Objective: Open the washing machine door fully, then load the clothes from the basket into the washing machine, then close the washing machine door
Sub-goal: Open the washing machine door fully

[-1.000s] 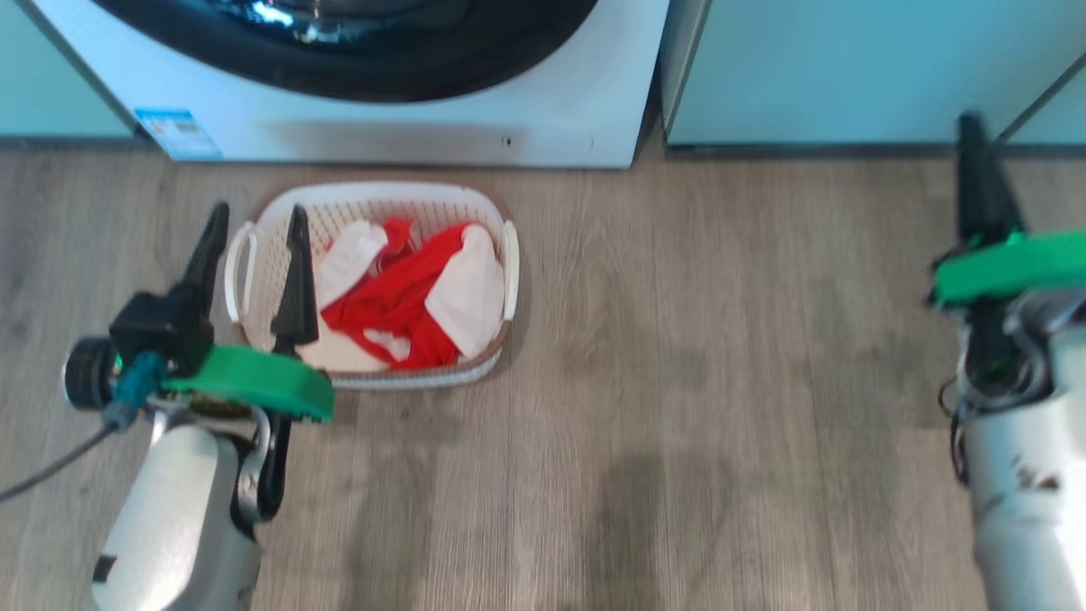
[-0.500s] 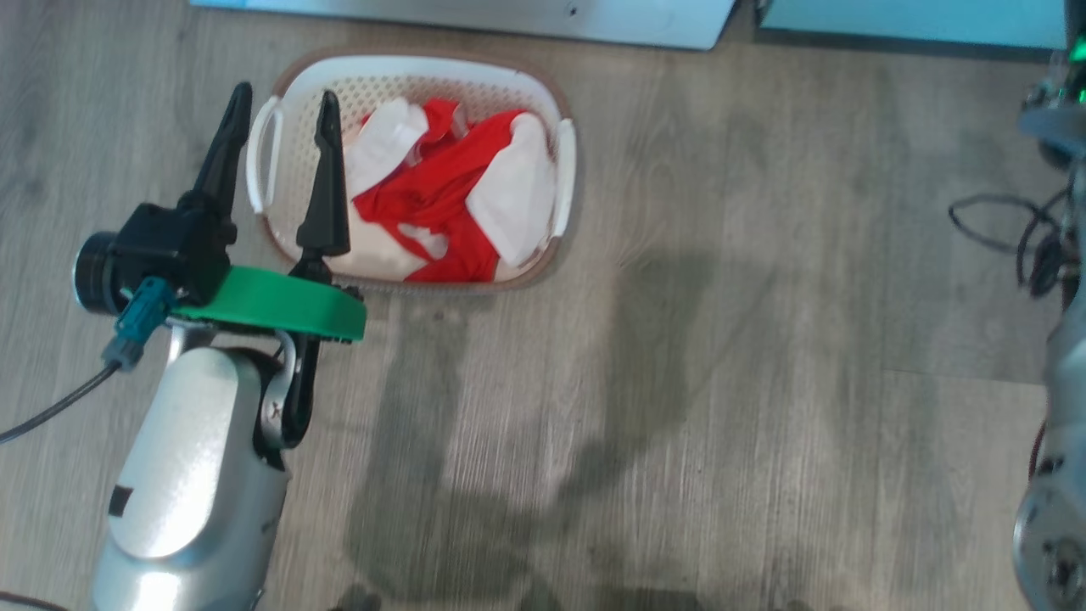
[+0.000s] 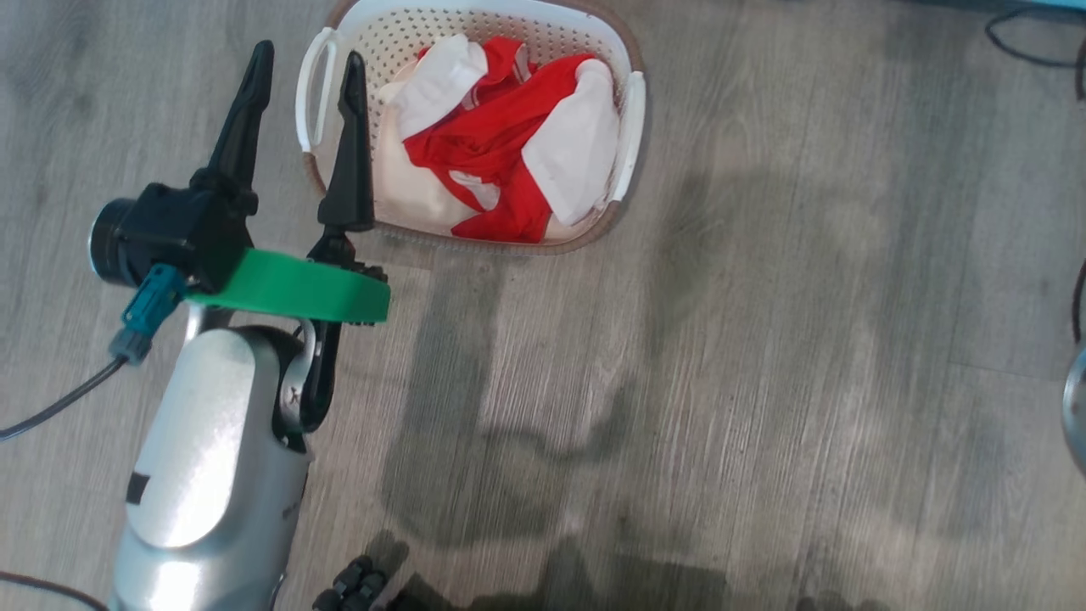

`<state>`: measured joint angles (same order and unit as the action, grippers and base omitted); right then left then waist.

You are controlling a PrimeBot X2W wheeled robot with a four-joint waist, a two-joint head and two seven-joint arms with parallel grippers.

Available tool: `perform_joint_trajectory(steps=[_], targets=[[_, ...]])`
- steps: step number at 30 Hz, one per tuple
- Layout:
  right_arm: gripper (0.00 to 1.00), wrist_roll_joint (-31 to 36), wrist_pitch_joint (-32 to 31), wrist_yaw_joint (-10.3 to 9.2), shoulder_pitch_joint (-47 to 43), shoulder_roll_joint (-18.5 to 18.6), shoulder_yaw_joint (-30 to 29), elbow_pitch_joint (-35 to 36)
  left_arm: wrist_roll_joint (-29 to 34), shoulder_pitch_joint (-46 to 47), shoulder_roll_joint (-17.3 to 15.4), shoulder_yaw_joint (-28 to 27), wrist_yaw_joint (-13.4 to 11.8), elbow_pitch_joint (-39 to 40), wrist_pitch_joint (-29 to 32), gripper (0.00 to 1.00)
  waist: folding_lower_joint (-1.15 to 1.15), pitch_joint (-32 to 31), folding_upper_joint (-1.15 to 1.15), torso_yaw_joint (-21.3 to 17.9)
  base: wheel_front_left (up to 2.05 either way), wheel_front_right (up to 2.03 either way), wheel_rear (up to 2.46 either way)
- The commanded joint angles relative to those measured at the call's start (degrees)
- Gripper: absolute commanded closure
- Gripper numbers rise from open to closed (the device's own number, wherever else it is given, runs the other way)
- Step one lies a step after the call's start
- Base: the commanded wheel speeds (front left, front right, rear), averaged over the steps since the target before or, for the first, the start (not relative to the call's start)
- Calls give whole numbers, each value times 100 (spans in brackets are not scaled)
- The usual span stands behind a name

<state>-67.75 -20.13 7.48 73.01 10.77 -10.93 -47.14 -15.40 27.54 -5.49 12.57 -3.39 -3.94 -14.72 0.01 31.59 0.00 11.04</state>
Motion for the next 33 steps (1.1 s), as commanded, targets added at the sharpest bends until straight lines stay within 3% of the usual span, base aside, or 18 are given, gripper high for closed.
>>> perform_joint_trajectory(steps=[1,20,33], targets=[[100,82,-60,1,322,-136,85,112,76,164,-84,-251,31,218,-28,0,-1,39,0,56,0,0,0],[100,616,-368,1,1867,-226,259,-1246,178,273,207,-371,247,202,-28,0,-1,364,0,456,0,0,0],[100,566,-936,1,2145,-146,245,-1664,149,335,256,-389,244,167,-28,0,-1,416,0,516,0,0,0]])
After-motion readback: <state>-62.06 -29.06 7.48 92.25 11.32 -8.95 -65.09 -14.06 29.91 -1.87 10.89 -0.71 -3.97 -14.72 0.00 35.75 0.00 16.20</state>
